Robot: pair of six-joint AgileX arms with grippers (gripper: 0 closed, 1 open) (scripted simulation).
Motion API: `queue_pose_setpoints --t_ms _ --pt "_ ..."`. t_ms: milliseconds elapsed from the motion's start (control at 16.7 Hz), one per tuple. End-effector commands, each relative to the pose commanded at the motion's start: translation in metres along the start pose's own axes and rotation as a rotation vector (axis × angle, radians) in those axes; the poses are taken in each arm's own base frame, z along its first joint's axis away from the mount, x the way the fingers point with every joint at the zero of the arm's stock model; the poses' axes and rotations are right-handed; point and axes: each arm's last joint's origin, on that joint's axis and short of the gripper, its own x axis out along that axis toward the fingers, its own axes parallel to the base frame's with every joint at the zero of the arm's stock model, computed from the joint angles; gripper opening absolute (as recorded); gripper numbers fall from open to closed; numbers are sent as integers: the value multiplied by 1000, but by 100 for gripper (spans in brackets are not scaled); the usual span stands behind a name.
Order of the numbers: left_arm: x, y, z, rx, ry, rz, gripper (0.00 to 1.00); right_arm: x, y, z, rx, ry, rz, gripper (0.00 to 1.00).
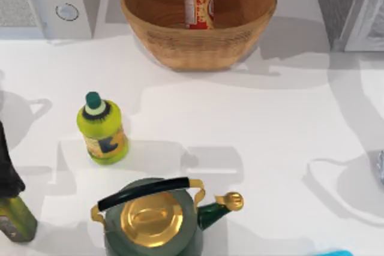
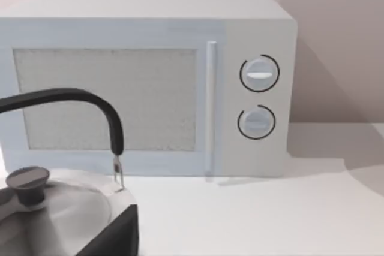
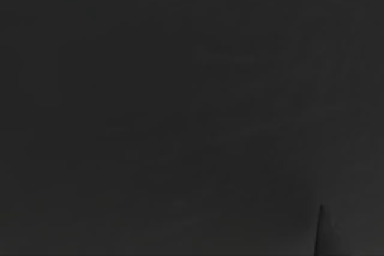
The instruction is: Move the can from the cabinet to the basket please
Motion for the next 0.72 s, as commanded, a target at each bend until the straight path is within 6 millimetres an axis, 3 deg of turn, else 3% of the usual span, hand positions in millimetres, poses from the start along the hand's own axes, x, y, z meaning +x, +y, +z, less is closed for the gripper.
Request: queue_pose_setpoints --t_ms 240,480,540,720 --pt "0 0 0 0 0 0 100 -11 24 -5 -8 16 0 100" --pt "0 0 0 0 0 0 100 -12 25 -5 -9 17 0 100" --pt "0 0 0 0 0 0 100 -19 14 2 -11 -6 -42 100" --pt "0 0 0 0 0 0 100 -7 15 4 -10 -11 -40 100"
